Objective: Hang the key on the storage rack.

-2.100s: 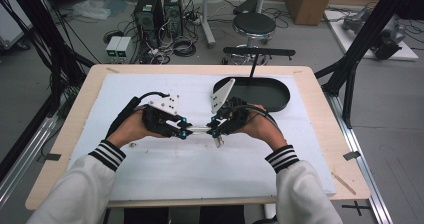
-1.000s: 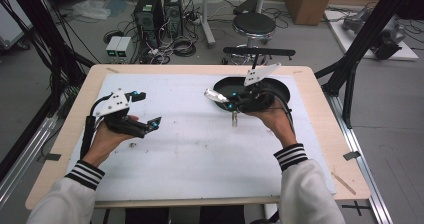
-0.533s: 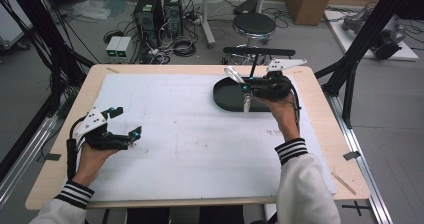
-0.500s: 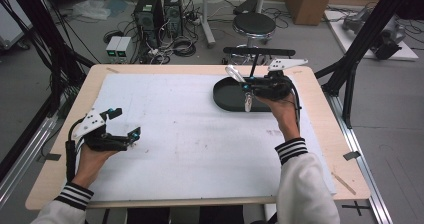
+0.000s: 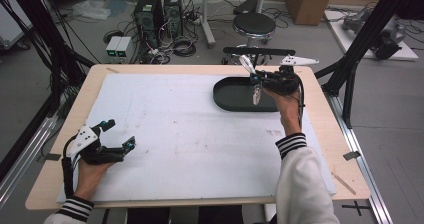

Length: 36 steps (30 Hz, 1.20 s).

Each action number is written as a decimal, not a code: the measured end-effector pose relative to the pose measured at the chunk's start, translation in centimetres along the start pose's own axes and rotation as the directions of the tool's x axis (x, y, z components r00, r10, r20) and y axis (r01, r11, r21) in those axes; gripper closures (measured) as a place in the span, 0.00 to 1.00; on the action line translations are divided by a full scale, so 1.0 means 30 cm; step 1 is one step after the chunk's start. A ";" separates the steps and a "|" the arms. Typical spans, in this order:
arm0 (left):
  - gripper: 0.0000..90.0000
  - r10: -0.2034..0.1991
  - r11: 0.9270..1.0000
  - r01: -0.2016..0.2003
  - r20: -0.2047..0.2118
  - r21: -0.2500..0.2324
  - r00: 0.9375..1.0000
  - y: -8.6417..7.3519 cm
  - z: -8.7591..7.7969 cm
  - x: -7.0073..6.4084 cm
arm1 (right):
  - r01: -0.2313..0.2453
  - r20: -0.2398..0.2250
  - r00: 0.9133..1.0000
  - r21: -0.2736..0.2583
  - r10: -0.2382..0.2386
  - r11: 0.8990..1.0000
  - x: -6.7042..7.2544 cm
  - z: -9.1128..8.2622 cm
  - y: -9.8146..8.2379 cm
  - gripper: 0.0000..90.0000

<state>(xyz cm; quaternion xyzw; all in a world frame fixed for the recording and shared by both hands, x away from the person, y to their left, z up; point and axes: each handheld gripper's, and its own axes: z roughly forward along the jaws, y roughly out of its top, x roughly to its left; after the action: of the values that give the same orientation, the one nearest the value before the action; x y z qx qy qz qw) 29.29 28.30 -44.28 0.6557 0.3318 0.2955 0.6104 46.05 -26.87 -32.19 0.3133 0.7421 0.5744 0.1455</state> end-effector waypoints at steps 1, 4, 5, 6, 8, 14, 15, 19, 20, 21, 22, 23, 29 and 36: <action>0.02 0.001 1.000 -0.001 -0.002 -0.007 1.000 -0.002 -0.002 -0.002 | -0.003 0.003 1.000 -0.004 0.003 1.000 -0.007 0.001 -0.003 0.82; 0.02 -0.003 1.000 0.003 -0.002 -0.025 1.000 -0.011 -0.008 -0.003 | -0.019 0.009 1.000 -0.007 0.019 1.000 -0.024 0.002 -0.008 0.82; 0.02 -0.006 1.000 0.006 -0.003 -0.025 1.000 -0.014 -0.009 -0.002 | -0.021 0.010 1.000 -0.009 0.021 1.000 -0.029 0.003 -0.007 0.82; 0.02 -0.008 1.000 0.008 -0.004 -0.026 1.000 -0.017 -0.009 -0.002 | -0.029 0.006 1.000 0.000 0.029 1.000 -0.034 0.003 -0.003 0.83; 0.02 -0.013 0.999 0.013 -0.007 -0.029 1.000 -0.025 -0.009 -0.001 | -0.012 0.014 1.000 0.002 0.012 1.000 -0.041 0.004 0.013 0.82; 0.02 -0.013 0.999 0.012 -0.011 -0.047 1.000 -0.029 -0.015 -0.003 | -0.018 0.016 1.000 0.008 0.018 1.000 -0.066 0.012 0.037 0.82; 0.02 -0.012 0.999 0.012 -0.012 -0.046 1.000 -0.029 -0.014 -0.004 | -0.018 0.020 1.000 0.005 0.018 1.000 -0.069 0.014 0.038 0.82; 0.02 -0.013 0.999 0.012 -0.015 -0.040 1.000 -0.030 -0.014 -0.003 | -0.034 0.029 0.999 0.001 0.034 0.999 -0.089 0.017 0.037 0.82; 0.02 -0.013 0.999 0.012 -0.016 -0.042 1.000 -0.030 -0.014 -0.003 | -0.043 0.032 0.999 0.002 0.043 0.999 -0.093 0.018 0.035 0.82; 0.02 -0.012 0.999 0.011 -0.015 -0.042 1.000 -0.030 -0.014 -0.003 | -0.042 0.035 0.998 0.005 0.042 0.999 -0.099 0.021 0.031 0.82; 0.02 -0.012 0.999 0.012 -0.013 -0.040 1.000 -0.030 -0.014 -0.003 | -0.049 0.036 0.998 0.012 0.048 0.999 -0.103 0.024 0.027 0.82; 0.02 -0.014 0.999 0.014 -0.013 -0.042 1.000 -0.030 -0.014 -0.002 | -0.052 0.035 0.998 0.018 0.051 0.998 -0.107 0.028 0.024 0.82; 0.02 -0.014 0.999 0.014 -0.012 -0.042 1.000 -0.031 -0.014 -0.002 | -0.070 0.035 0.997 0.029 0.069 0.997 -0.122 0.049 0.009 0.82; 0.02 -0.013 0.999 0.012 -0.014 -0.044 1.000 -0.031 -0.014 -0.002 | -0.083 0.048 0.996 0.033 0.082 0.996 -0.145 0.062 -0.008 0.82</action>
<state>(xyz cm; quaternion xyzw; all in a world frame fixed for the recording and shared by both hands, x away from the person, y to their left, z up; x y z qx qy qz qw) 28.84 28.53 -45.17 0.6381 0.3337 0.3036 0.6239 50.37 -28.25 -33.59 0.3594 0.7348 0.5596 0.1333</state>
